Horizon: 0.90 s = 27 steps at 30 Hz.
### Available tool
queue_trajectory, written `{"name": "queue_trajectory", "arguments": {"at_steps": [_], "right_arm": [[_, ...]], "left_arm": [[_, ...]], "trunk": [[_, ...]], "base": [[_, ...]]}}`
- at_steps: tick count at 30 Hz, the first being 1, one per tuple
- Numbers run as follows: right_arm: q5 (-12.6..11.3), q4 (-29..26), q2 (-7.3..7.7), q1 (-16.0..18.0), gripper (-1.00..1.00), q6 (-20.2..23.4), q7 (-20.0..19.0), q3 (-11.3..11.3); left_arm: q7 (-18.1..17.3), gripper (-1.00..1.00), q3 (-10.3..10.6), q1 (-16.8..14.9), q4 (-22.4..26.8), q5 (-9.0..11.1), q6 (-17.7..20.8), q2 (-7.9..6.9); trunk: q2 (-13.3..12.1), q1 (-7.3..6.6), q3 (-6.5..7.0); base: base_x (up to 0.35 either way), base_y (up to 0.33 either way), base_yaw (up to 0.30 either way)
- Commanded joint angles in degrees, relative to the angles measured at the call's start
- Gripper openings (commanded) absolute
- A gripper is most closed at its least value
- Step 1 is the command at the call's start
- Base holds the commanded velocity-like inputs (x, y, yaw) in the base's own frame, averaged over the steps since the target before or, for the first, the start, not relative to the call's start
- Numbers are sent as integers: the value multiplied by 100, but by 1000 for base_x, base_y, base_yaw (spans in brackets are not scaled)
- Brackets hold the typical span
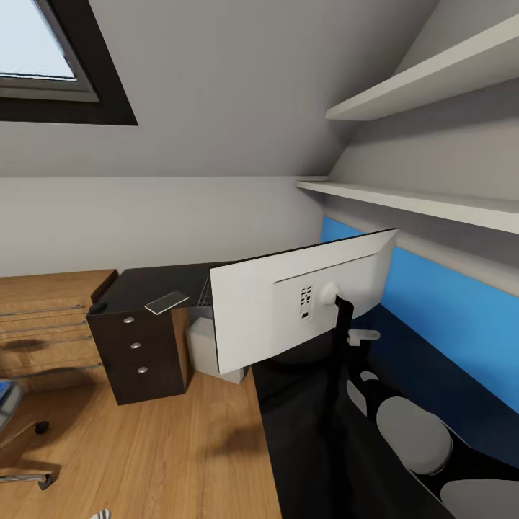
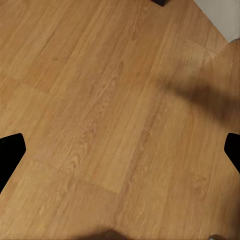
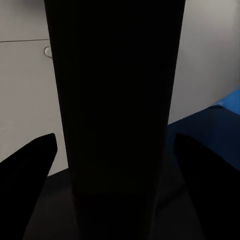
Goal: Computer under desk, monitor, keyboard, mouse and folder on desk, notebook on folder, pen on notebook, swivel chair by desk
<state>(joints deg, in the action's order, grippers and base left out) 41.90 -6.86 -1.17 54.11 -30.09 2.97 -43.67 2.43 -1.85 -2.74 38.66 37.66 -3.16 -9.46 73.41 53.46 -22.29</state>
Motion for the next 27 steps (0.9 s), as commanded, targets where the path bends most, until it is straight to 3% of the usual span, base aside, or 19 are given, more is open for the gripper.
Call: {"name": "queue_trajectory", "arguments": {"at_steps": [1, 13, 27], "right_arm": [[134, 13, -6, 4, -100, -6, 19, -45], [136, 15, -8, 4, -100, 9, 27, -45], [148, 24, -21, 4, -100, -13, 20, -45]], "left_arm": [[21, 100, 20, -3, 2, 60, -16, -3], [38, 100, 25, -3, 2, 59, -17, -3], [34, 100, 27, -5, -6, 66, -17, -3]], "trunk": [[4, 0, -7], [4, 0, -7], [4, 0, -7]], "base": [[0, 0, 0], [-24, 0, 0], [-267, 0, 0]]}}
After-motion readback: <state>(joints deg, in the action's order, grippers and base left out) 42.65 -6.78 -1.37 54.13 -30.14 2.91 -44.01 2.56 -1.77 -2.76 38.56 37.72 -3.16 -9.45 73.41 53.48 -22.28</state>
